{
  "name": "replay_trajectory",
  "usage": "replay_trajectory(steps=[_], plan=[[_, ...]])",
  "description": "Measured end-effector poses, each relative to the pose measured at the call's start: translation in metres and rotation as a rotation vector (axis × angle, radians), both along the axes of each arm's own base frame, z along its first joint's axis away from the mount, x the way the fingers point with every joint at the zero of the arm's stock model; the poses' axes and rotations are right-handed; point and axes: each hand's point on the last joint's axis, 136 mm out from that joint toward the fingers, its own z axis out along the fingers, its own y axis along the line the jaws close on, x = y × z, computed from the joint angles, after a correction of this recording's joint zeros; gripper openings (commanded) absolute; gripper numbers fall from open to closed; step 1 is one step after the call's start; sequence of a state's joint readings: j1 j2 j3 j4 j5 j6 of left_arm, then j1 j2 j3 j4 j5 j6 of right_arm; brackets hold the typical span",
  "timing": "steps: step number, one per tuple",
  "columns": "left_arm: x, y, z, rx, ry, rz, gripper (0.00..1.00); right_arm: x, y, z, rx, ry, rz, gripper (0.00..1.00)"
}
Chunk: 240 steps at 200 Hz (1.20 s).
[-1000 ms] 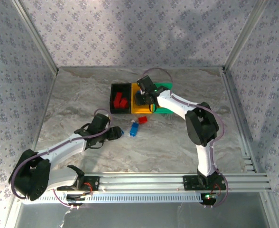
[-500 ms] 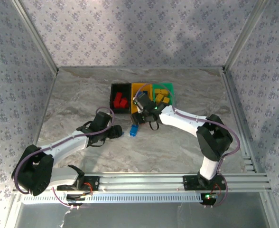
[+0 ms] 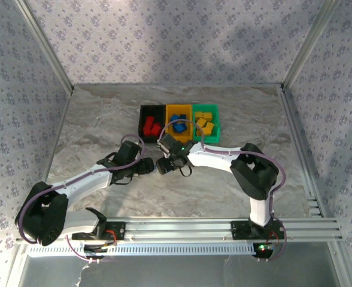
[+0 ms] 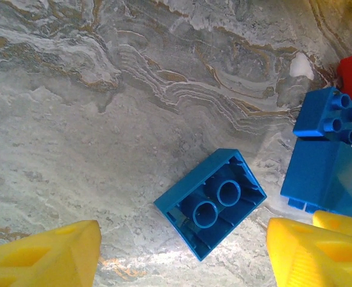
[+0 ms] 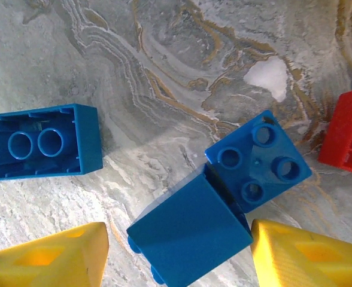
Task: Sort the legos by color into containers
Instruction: Pick up the lego from the center of the table.
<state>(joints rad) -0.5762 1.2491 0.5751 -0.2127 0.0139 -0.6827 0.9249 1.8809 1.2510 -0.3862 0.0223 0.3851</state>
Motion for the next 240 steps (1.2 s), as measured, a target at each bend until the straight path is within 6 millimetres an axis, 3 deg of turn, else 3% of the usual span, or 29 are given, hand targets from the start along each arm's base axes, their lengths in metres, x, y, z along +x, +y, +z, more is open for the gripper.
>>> replay_trajectory(steps=[45,86,131,170,200,240], plan=[[0.0,0.0,0.0,0.002,-0.002,0.002,0.73,0.004,0.004,-0.007,-0.032,-0.01,-0.006,0.63],[0.001,0.0,0.002,0.0,-0.006,0.002,0.73,0.006,0.008,-0.005,-0.051,-0.033,-0.007,0.46],[0.0,0.001,0.004,-0.003,-0.015,0.004,0.73,0.006,0.005,-0.003,-0.06,-0.036,-0.01,0.45],[-0.001,0.002,0.002,0.0,-0.01,0.004,0.73,0.011,-0.003,0.023,-0.035,-0.061,-0.023,0.45],[-0.001,0.002,0.002,0.0,-0.01,0.004,0.73,0.036,-0.019,0.059,0.014,-0.114,-0.073,0.45],[-0.001,0.002,0.002,-0.002,-0.008,0.002,0.73,0.098,-0.051,0.096,0.064,-0.19,-0.18,0.45]])
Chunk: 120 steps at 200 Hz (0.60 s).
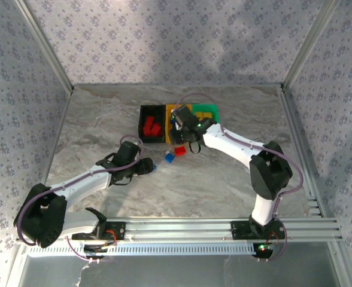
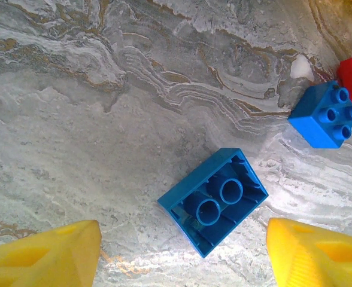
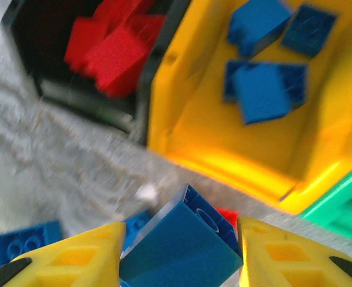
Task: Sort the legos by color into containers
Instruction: Place the lego in the container.
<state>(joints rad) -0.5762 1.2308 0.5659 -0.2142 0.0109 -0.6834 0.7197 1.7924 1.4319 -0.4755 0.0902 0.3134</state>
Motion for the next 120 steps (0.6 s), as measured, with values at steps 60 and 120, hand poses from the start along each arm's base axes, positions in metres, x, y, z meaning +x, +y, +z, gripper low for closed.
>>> replay_trajectory(steps=[60,120], plan=[[-0.005,0.002,0.0,0.006,0.014,-0.003,0.73,0.08,-0.02,-0.001,0.024,-0.026,-0.087,0.46],[-0.012,0.004,-0.004,0.014,0.05,-0.013,0.73,0.135,-0.017,-0.034,-0.018,-0.004,-0.094,0.63]])
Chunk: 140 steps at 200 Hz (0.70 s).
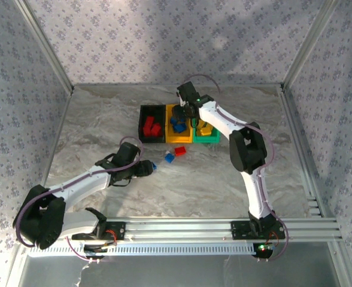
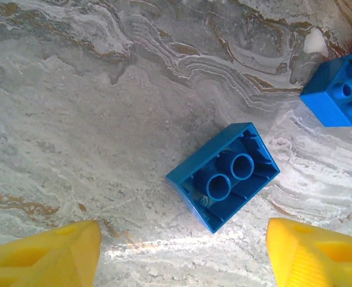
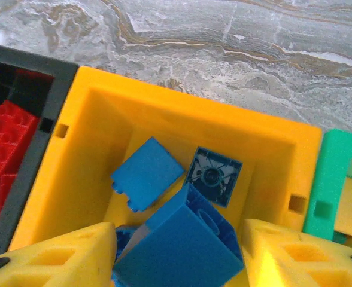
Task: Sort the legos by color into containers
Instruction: Place the lego in the container.
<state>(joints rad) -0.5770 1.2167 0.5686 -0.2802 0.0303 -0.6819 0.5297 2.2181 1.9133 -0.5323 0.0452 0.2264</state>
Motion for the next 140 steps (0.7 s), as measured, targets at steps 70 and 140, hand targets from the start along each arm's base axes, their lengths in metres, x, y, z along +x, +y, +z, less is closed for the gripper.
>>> replay_trajectory(steps=[70,140], plan=[[0.007,-0.011,0.003,0.009,0.015,-0.034,0.73,-0.032,-0.008,0.009,-0.002,0.021,0.028,0.65],[0.018,-0.03,-0.001,0.041,0.039,-0.079,0.72,-0.117,-0.017,0.052,0.036,-0.056,0.104,0.65]])
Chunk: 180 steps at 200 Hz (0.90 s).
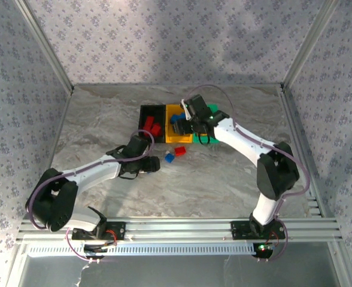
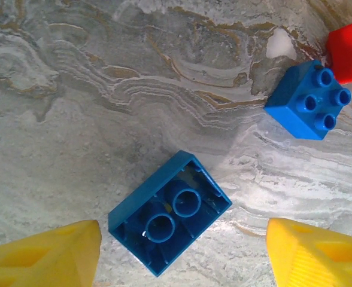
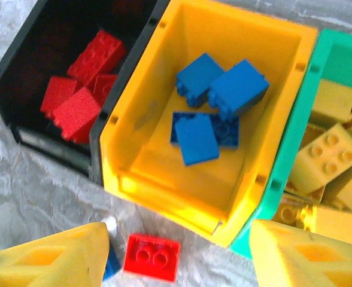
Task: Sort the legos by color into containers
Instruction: Place the lego in the container, then pick up the lego from the center of the table.
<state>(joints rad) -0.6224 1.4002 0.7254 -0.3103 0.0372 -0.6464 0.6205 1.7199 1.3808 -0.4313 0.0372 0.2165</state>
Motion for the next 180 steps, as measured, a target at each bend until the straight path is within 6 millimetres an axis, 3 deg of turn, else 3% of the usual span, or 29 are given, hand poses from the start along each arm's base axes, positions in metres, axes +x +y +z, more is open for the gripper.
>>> replay_trajectory(steps=[60,93,133,142,180], plan=[[0.01,-0.003,-0.011,0.096,0.05,-0.036,0.72,-0.039,-0.029,-0.042,-0.053,0.064,-0.009,0.65],[0.012,-0.001,-0.018,0.168,0.08,-0.056,0.7,-0.044,-0.037,-0.041,-0.059,0.051,-0.019,0.65],[0.008,-0.004,-0.031,0.24,0.111,-0.094,0.57,-0.047,-0.042,-0.039,-0.056,0.029,-0.028,0.65],[0.008,-0.005,-0.03,0.249,0.108,-0.1,0.52,-0.048,-0.043,-0.039,-0.058,0.025,-0.031,0.65],[0.007,-0.012,-0.026,0.255,0.101,-0.124,0.5,-0.05,-0.05,-0.038,-0.062,0.017,-0.044,0.65]])
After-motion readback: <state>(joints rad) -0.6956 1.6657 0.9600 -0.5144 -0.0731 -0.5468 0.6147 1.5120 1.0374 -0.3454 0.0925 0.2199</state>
